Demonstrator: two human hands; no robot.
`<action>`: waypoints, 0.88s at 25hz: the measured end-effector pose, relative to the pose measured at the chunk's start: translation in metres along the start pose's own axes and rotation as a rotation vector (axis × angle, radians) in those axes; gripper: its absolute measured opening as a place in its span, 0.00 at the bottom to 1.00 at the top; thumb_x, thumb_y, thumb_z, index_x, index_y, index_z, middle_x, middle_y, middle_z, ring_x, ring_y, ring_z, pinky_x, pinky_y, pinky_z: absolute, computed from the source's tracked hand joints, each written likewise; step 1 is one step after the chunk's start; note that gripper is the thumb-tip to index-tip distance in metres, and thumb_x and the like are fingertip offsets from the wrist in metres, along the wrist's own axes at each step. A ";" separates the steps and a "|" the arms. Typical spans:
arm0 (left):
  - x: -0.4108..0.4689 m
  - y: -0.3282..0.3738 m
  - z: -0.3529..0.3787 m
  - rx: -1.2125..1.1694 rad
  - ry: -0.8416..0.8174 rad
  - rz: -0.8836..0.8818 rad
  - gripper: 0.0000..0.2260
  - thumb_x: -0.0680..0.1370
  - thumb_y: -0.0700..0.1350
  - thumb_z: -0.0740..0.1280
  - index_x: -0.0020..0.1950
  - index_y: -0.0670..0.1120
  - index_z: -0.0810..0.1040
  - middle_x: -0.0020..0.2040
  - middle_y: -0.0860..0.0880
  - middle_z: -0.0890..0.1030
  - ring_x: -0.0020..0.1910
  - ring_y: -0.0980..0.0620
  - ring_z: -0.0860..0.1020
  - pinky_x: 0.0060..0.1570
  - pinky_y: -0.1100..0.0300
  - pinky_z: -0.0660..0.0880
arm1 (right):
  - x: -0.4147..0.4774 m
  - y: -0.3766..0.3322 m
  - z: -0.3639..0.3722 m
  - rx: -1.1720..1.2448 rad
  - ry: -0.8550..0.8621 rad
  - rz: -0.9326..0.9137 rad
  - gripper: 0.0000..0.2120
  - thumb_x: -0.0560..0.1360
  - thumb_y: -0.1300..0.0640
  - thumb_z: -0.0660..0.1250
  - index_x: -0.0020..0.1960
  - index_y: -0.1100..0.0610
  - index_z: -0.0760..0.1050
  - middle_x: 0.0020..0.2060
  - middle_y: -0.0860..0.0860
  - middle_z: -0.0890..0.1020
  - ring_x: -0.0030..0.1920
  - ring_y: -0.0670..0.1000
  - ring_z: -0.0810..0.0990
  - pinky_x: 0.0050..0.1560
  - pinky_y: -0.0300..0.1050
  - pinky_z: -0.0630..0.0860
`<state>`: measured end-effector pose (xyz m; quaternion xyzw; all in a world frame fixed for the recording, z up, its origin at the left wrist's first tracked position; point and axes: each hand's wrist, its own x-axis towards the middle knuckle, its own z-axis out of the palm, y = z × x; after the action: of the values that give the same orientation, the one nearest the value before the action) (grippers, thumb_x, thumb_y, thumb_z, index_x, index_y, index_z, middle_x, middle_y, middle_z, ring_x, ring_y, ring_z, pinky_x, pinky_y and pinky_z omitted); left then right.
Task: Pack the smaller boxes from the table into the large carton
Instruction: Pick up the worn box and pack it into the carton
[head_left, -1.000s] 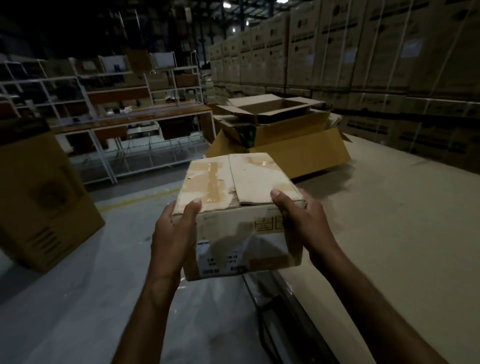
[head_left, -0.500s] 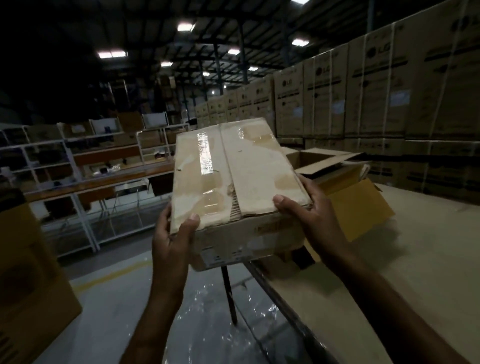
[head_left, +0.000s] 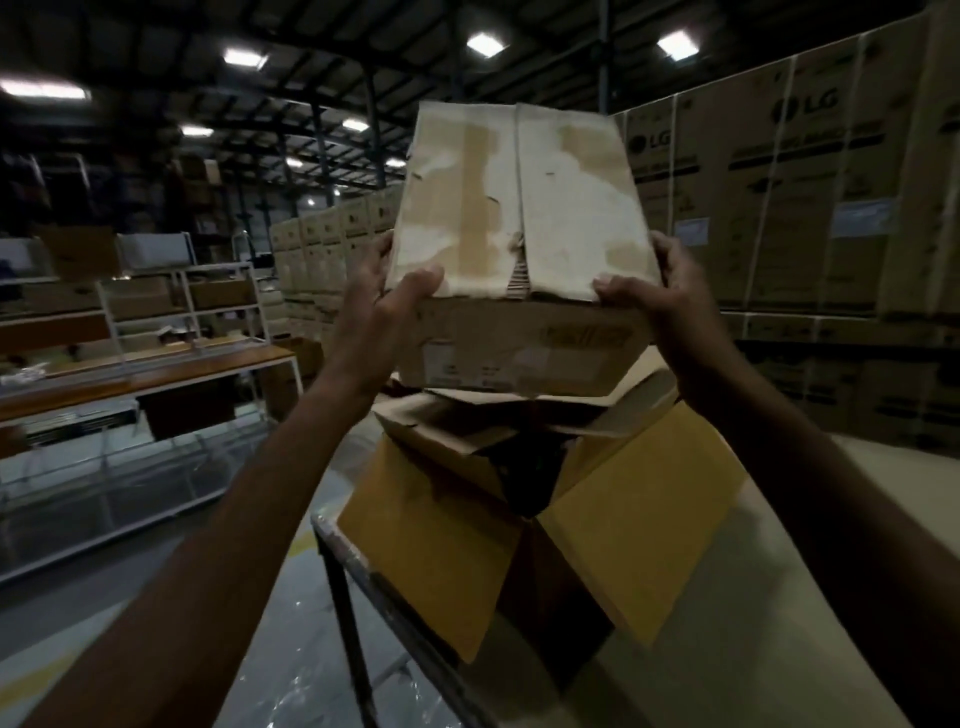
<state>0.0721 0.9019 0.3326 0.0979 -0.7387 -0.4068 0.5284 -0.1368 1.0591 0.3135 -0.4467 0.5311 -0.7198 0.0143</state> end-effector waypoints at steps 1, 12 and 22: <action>0.024 -0.013 0.007 0.007 -0.022 0.003 0.14 0.82 0.40 0.65 0.67 0.47 0.71 0.53 0.56 0.79 0.44 0.66 0.83 0.39 0.69 0.78 | 0.021 0.012 0.000 -0.010 0.018 0.018 0.37 0.73 0.55 0.75 0.78 0.55 0.62 0.63 0.51 0.79 0.57 0.50 0.83 0.46 0.43 0.82; 0.218 -0.179 0.040 0.063 -0.305 -0.192 0.27 0.81 0.51 0.66 0.79 0.50 0.63 0.61 0.49 0.78 0.45 0.58 0.82 0.31 0.70 0.77 | 0.161 0.120 0.041 -0.267 0.022 0.233 0.36 0.78 0.57 0.72 0.81 0.52 0.59 0.74 0.53 0.67 0.64 0.52 0.75 0.58 0.47 0.81; 0.306 -0.311 0.031 0.161 -0.855 -0.303 0.23 0.78 0.55 0.70 0.73 0.54 0.72 0.59 0.50 0.81 0.55 0.51 0.81 0.55 0.51 0.80 | 0.190 0.181 0.109 -0.581 0.241 0.628 0.27 0.78 0.59 0.69 0.75 0.48 0.70 0.69 0.50 0.70 0.50 0.45 0.76 0.42 0.39 0.75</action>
<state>-0.1728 0.5391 0.3249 0.0690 -0.8971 -0.4245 0.1014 -0.2615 0.8041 0.2965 -0.1619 0.8192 -0.5484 0.0442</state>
